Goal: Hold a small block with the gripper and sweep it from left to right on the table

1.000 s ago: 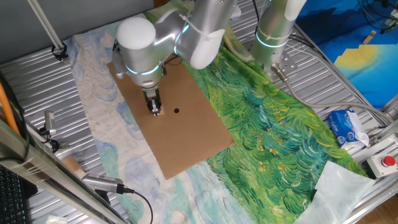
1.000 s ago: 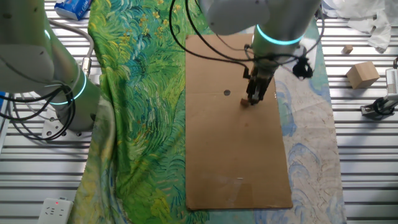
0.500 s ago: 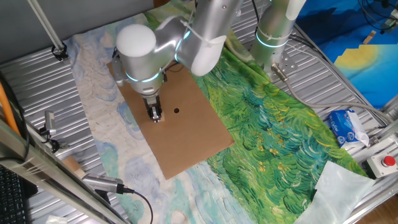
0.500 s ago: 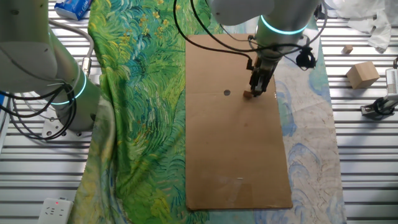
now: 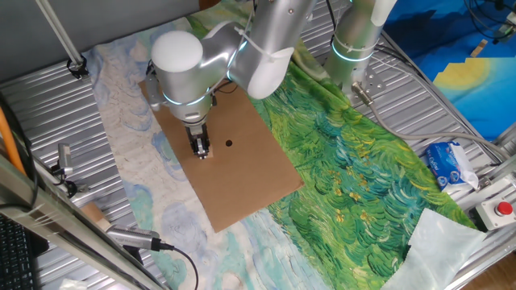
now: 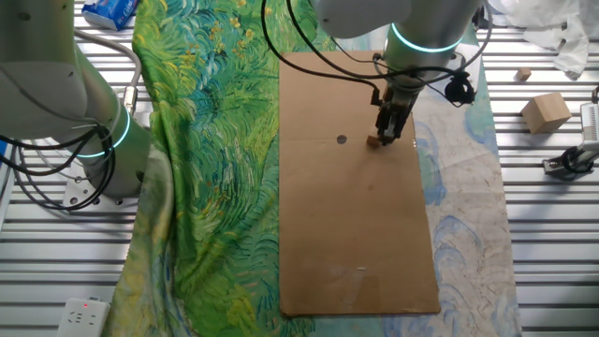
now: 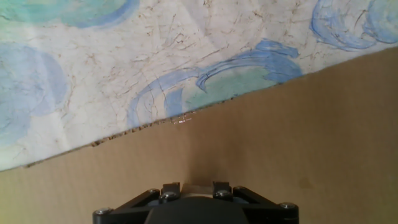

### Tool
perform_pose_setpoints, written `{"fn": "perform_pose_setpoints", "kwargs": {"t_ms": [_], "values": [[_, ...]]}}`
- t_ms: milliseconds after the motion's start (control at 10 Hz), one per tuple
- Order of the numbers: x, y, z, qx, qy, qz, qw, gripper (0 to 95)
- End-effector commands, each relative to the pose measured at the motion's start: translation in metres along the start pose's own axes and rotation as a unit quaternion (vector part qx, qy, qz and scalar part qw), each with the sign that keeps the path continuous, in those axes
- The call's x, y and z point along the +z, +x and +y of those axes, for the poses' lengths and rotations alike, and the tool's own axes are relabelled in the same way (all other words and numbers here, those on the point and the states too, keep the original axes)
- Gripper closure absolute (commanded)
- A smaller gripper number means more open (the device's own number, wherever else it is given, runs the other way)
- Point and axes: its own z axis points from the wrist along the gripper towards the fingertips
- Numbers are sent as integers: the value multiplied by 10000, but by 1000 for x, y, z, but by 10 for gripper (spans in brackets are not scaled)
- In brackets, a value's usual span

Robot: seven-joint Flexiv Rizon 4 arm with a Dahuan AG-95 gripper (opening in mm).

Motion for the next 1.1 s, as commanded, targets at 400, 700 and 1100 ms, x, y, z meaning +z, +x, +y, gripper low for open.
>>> {"fn": "perform_pose_setpoints", "kwargs": {"t_ms": [400,700,1100], "values": [[0,-6,19,-3,-34,35,10000,950],[-1,-7,20,-3,-212,24,9998,950],[0,-7,20,-4,-192,33,9998,950]]}}
